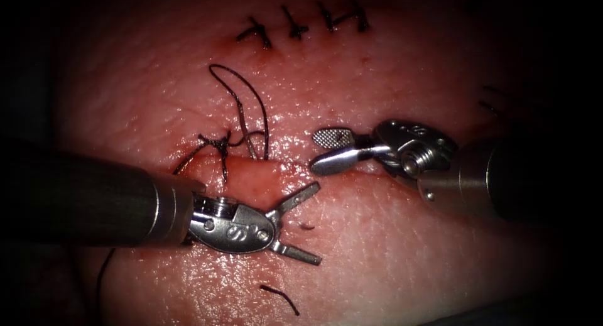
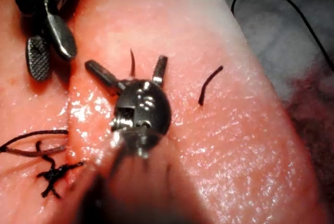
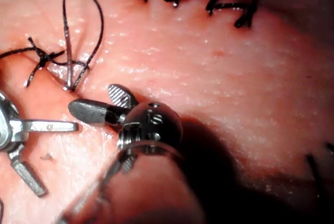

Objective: Wound Closure
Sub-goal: Pull the needle the rest of the way through the wound

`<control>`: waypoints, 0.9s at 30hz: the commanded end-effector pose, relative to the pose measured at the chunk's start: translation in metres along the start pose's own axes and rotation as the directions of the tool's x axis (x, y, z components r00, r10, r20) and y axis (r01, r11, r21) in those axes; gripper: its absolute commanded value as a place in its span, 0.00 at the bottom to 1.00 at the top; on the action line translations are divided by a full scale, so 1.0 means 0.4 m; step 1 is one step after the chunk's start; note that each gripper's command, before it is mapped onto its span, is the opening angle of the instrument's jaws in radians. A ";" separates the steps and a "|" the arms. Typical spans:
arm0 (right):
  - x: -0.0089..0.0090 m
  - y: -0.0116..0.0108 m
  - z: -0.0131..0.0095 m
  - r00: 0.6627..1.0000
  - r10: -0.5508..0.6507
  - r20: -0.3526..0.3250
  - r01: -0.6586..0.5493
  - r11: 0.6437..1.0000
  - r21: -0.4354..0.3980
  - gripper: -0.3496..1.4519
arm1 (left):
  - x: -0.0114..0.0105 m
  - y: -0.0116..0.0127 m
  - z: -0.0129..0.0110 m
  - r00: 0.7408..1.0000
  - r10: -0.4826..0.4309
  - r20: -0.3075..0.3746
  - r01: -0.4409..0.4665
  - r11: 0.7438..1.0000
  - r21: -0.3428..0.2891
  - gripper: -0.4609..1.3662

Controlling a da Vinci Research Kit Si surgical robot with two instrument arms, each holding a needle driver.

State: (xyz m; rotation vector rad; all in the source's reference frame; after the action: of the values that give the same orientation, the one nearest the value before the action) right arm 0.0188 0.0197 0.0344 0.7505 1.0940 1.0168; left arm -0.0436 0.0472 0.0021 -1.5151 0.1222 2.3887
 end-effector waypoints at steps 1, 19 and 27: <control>0.0004 0.0000 -0.0003 1.000 0.004 -0.002 -0.004 1.000 -0.005 0.61 | -0.0002 0.0001 0.0000 1.000 -0.001 -0.001 0.001 1.000 -0.003 0.64; 0.0016 -0.0007 -0.0017 1.000 -0.003 0.000 0.003 1.000 -0.011 0.61 | -0.0036 -0.0010 -0.0014 0.994 -0.094 0.046 0.095 0.995 -0.027 0.06; 0.0016 -0.0007 -0.0017 1.000 -0.008 -0.006 0.008 1.000 -0.011 0.60 | -0.0044 -0.0029 -0.0050 0.963 -0.265 0.050 0.267 0.964 -0.021 0.06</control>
State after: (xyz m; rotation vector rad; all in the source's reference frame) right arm 0.0183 0.0202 0.0337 0.7359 1.0948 1.0168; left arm -0.0407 0.0477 0.0029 -1.3731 -0.1041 2.2129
